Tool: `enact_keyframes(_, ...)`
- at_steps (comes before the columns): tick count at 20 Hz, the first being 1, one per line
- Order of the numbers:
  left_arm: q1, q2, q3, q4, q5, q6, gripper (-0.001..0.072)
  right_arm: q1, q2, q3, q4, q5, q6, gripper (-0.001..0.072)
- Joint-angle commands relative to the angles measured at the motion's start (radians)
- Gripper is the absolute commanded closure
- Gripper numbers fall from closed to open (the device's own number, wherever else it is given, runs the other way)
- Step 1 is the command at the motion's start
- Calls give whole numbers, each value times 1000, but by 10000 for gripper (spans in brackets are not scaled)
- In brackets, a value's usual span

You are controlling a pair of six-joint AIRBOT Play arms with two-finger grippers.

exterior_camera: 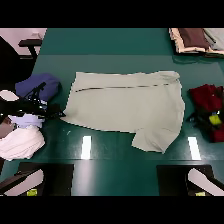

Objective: Fold the shirts.

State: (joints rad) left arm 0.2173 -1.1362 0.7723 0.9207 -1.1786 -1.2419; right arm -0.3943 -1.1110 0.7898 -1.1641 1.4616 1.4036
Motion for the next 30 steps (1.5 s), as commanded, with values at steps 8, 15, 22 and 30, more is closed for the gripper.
enact_keyframes(8, 0, 21, 14, -5, -16, 3, 684, 115, -119, -185, 194, -236, -79, 643)
enact_keyframes(15, 1, 288, 272, 0, -43, -51, 684, 235, 82, 275, 195, -152, -88, 694)
enact_keyframes(22, 1, 362, 1057, 0, -48, -116, 684, 234, 200, 1089, 102, -120, -31, 695)
enact_keyframes(30, 1, 362, 1416, 60, 20, -174, 685, 234, 187, 1435, -68, -41, 86, 696)
